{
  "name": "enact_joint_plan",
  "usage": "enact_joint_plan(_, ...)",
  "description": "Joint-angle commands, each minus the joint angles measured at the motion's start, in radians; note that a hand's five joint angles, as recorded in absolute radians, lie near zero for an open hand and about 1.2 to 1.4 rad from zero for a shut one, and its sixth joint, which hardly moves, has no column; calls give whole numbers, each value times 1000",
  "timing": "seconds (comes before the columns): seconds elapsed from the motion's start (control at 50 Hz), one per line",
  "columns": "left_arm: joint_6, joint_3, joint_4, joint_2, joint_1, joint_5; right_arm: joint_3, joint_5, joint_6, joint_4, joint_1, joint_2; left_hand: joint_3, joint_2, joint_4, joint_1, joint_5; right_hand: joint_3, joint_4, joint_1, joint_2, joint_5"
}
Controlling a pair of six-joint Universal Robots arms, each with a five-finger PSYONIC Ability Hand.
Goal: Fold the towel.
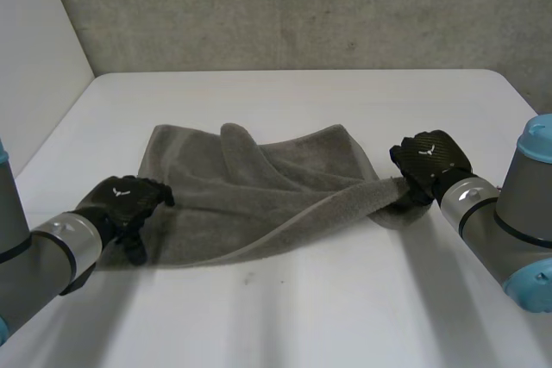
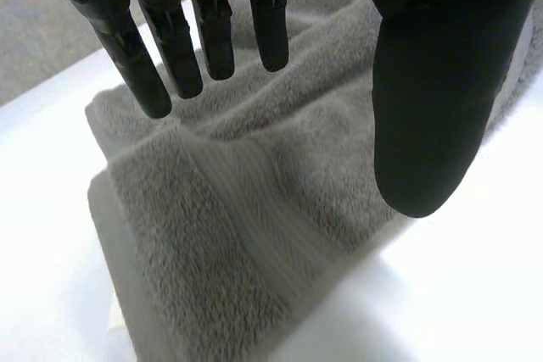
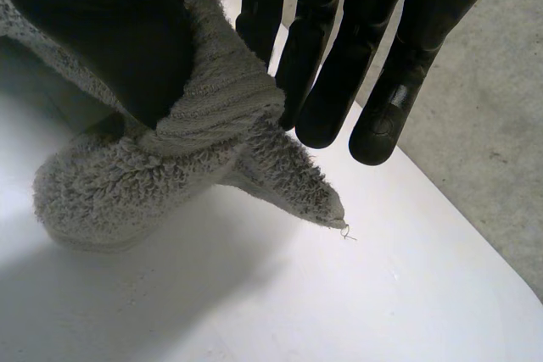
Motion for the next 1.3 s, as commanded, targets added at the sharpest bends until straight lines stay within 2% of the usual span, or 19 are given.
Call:
enact_joint_plan(0.02, 3, -35, 24, -17, 56, 8, 5, 0, -1, -4, 5, 1, 103, 103, 103, 107, 103, 209, 199, 338, 218, 304)
enact_joint_plan(0.12, 8, -37, 43, -40, 82, 10, 5, 0, -1, -4, 7, 1, 188, 189, 188, 192, 188, 209, 199, 338, 218, 304)
enact_joint_plan(0.32, 120, -60, 87, -70, 125, 11, 12, -6, -2, -12, 8, 3, 177, 177, 176, 180, 176, 209, 199, 338, 218, 304)
enact_joint_plan(0.74, 125, -57, 162, -153, 135, 13, 17, -8, -8, -21, 11, 12, 144, 145, 144, 148, 144, 209, 199, 338, 218, 304)
enact_joint_plan(1.08, 125, -43, 230, -181, 134, 13, 18, -8, -13, -21, 11, 20, 326, 327, 326, 330, 326, 209, 199, 338, 218, 304)
enact_joint_plan(1.26, 125, -40, 228, -193, 128, 13, 18, -8, -14, -23, 11, 27, 309, 309, 308, 312, 308, 209, 199, 338, 218, 304)
enact_joint_plan(1.3, 125, -40, 218, -191, 120, 13, 17, -8, -14, -26, 11, 29, 183, 184, 183, 187, 183, 209, 199, 338, 218, 304)
